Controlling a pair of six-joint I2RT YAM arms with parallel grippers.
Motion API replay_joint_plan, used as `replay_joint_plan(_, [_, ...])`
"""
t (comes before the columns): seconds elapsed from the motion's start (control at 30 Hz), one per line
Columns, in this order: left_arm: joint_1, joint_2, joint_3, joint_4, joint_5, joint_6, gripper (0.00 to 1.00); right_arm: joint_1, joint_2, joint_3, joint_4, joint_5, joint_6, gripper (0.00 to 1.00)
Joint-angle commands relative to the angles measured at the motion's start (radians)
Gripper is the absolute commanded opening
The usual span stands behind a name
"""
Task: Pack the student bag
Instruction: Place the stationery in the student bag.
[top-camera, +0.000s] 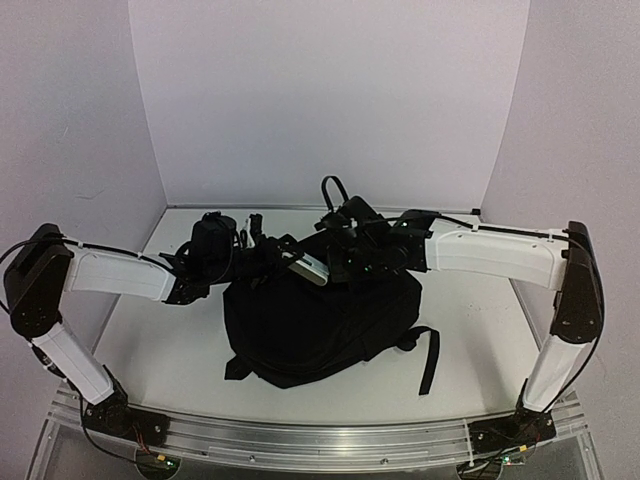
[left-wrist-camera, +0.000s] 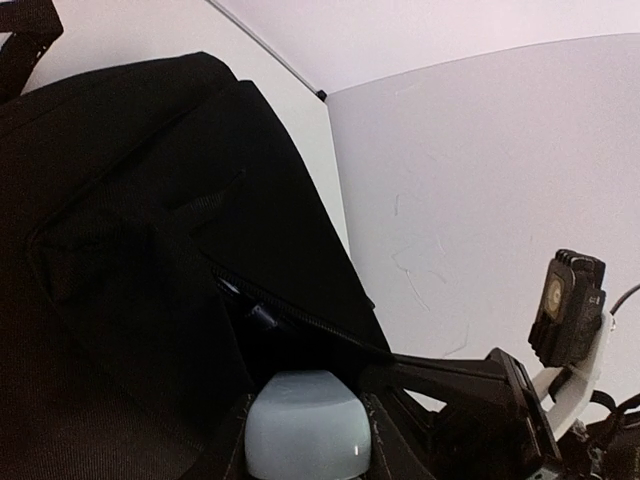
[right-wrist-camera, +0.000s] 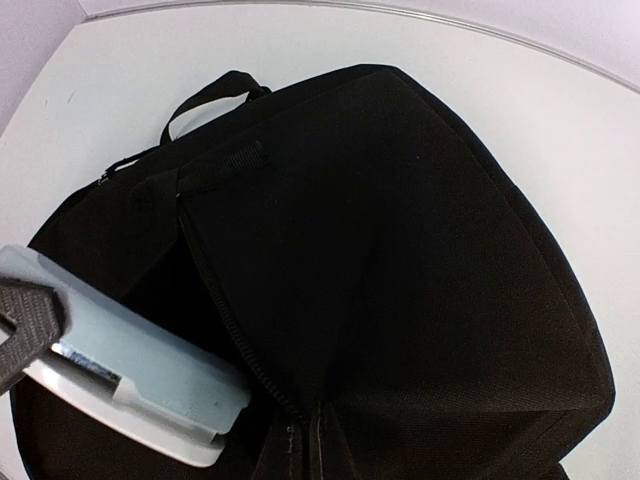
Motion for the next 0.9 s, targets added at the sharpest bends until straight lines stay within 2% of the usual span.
replay_joint_plan(0.0, [-0.038, 0.023, 0.029, 0.148, -0.144, 0.027, 0.00, -0.005, -0.083, 0.003, 0.063, 0.007, 0.025, 0.00])
replay_joint_plan(0.2, [-0.099, 0.098, -0.002, 0.238, -0.261, -0.033, 0.00, -0.005, -0.084, 0.008, 0.071, 0.004, 0.027, 0.00])
replay_joint_plan(0.43, [-0.147, 0.155, 0.055, 0.173, -0.334, -0.029, 0.01, -0.004, -0.079, 0.018, 0.073, 0.007, 0.018, 0.00])
replay_joint_plan(0.53, [-0.147, 0.169, 0.069, 0.140, -0.308, -0.023, 0.10, -0.004, -0.075, 0.020, 0.073, 0.008, 0.016, 0.00])
replay_joint_plan(0.63, [-0.148, 0.145, 0.089, 0.040, -0.289, 0.012, 0.24, -0.006, -0.076, 0.019, 0.073, 0.008, 0.015, 0.00])
replay_joint_plan(0.87, [-0.147, 0.019, 0.110, -0.253, -0.291, 0.142, 0.65, -0.006, -0.077, 0.017, 0.073, 0.006, 0.009, 0.00])
